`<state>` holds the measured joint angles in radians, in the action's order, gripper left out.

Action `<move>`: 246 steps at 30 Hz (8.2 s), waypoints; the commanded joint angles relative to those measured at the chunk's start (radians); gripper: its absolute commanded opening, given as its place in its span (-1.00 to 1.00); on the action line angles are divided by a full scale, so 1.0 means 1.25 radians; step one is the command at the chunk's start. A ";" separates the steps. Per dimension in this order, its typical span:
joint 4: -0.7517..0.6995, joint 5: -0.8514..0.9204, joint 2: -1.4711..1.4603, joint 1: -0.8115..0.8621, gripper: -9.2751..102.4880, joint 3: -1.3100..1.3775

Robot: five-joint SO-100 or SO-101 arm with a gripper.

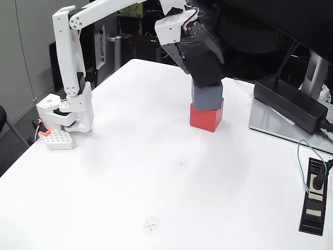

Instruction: Stack the three blocks in an ordered color.

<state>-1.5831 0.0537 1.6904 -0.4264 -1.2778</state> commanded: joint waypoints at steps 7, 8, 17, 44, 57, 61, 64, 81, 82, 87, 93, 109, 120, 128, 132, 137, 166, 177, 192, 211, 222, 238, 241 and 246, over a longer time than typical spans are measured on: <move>0.001 0.004 0.002 -0.005 -0.28 0.015; 0.001 0.004 0.002 -0.005 -0.27 0.013; 0.001 0.004 0.002 -0.005 -0.26 0.015; 0.001 -0.006 0.405 0.009 -0.48 0.005; 0.001 0.002 0.670 0.009 -0.84 0.002; 0.001 0.002 0.768 0.009 -0.84 0.001; 0.001 0.004 0.860 0.009 -0.84 -0.025; 0.264 -0.005 1.203 0.026 -0.86 -0.625; 0.297 -0.005 1.209 0.042 -0.86 -0.665; 0.414 -0.006 1.238 0.148 -0.86 -0.898; 0.536 -0.007 1.307 0.182 -0.86 -1.145; 0.740 -0.007 1.318 0.190 -0.86 -1.442; 0.745 -0.032 1.317 0.191 -0.86 -1.449; 0.742 -0.169 1.316 0.193 -0.86 -1.449; 0.742 -0.168 1.316 0.193 -0.86 -1.449; 0.742 -0.137 1.316 0.193 -0.85 -1.449; 0.719 -0.075 1.317 0.260 -0.85 -1.449; 0.718 -0.075 1.317 0.290 -0.85 -1.449; 0.717 -0.074 1.317 0.288 -0.85 -1.449; 0.720 -0.075 1.318 0.287 -0.85 -1.449; 0.717 -0.074 1.318 0.290 -0.85 -1.449; 0.717 -0.074 1.318 0.290 -0.85 -1.449; 0.717 -0.074 1.318 0.290 -0.85 -1.449; 0.717 -0.074 1.318 0.290 -0.85 -1.449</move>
<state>-0.6826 -0.0476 3.3333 -0.0675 -3.0940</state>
